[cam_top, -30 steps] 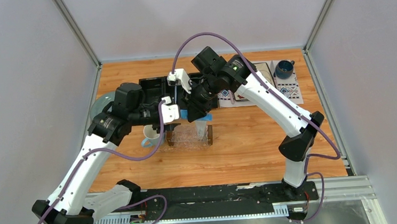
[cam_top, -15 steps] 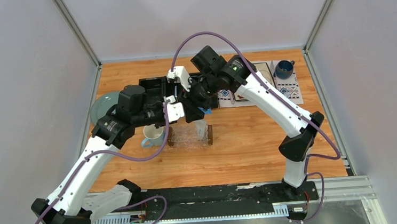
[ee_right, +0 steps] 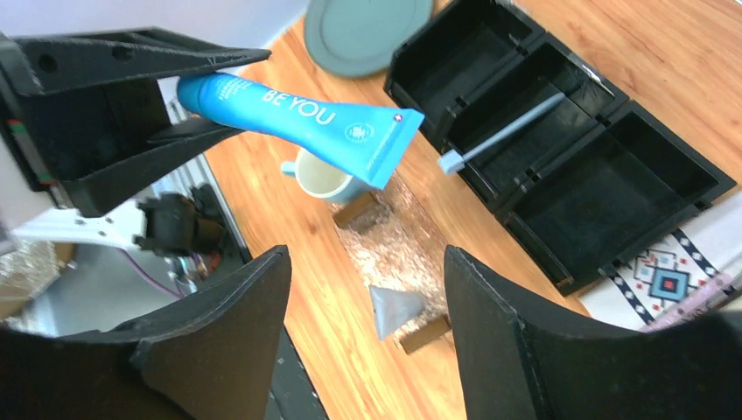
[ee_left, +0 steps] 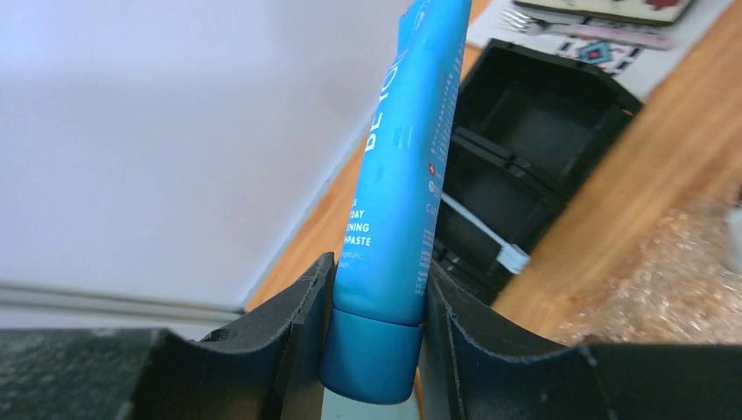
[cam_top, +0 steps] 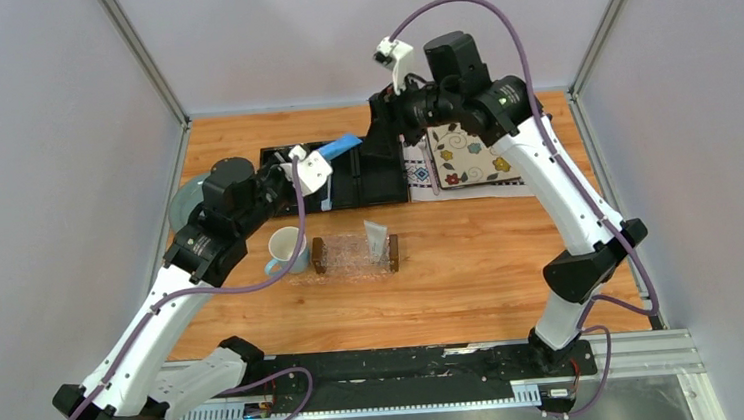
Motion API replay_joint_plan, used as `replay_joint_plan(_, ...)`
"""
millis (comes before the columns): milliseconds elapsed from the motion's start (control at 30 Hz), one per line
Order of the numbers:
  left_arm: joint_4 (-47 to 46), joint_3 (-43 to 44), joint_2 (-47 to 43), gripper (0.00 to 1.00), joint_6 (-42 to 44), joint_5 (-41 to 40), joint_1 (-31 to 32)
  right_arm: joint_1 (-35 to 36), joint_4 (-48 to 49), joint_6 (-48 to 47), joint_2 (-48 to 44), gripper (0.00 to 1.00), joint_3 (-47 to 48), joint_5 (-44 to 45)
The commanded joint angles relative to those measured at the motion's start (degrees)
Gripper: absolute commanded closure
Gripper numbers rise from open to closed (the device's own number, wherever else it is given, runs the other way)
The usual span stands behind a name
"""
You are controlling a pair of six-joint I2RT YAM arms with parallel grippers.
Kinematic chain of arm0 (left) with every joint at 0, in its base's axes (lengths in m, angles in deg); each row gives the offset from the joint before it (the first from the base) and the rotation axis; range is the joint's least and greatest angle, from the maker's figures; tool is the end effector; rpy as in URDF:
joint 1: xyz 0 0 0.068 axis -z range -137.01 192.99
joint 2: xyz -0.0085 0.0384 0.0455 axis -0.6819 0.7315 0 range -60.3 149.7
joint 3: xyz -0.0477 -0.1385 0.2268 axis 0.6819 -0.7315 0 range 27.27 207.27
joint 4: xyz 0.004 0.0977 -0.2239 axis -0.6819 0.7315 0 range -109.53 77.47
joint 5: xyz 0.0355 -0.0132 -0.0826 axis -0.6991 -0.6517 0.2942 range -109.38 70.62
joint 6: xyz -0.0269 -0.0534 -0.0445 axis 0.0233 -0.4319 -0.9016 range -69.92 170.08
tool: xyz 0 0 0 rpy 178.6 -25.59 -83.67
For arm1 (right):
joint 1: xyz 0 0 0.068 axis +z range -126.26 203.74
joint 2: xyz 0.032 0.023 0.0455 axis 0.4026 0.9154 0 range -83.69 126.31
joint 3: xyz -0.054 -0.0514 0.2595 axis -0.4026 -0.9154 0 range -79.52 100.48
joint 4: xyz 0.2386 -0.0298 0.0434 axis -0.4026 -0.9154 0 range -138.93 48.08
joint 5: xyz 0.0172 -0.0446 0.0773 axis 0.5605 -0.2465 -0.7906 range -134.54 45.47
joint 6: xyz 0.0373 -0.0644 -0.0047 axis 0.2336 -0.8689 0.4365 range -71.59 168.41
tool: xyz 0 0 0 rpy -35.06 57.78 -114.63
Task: Prepare toiletry sets of a toothbrush and toothpaste on the tray
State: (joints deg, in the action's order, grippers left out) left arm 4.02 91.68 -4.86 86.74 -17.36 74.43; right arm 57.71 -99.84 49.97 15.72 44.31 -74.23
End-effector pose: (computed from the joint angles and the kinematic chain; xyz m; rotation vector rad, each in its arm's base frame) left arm 0.1853 -0.1158 0.3887 1.0426 1.4982 0.0321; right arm 0.2740 0.2220 0.4486 -0.9099 2.0139 0.9111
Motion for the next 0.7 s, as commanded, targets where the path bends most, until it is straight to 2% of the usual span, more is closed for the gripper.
replay_joint_plan(0,-7.82,1.16,-1.48,1.00,-1.42,-9.92,0.55,-2.77,7.02,11.87,1.29,0.32,3.51,-8.62)
replay_joint_plan(133,-9.22,0.99,-0.95,1.00,0.42,-12.38,2.47,-3.74,9.04,17.40,3.76,0.32,3.00,-13.45)
replay_joint_plan(267,-14.13,-1.46,-0.60,1.00,7.09,-20.89,6.87,-4.88,15.00,23.99,4.82,0.33,0.10,-18.20)
replay_joint_plan(467,-20.46,-3.84,1.25,1.00,11.67,-27.76,11.01,-5.32,18.18,27.96,6.84,0.34,-0.26,-21.36)
replay_joint_plan(667,-24.94,-5.42,2.57,1.00,14.66,-29.71,13.73,-6.29,19.41,29.81,7.98,0.36,-0.70,-22.77)
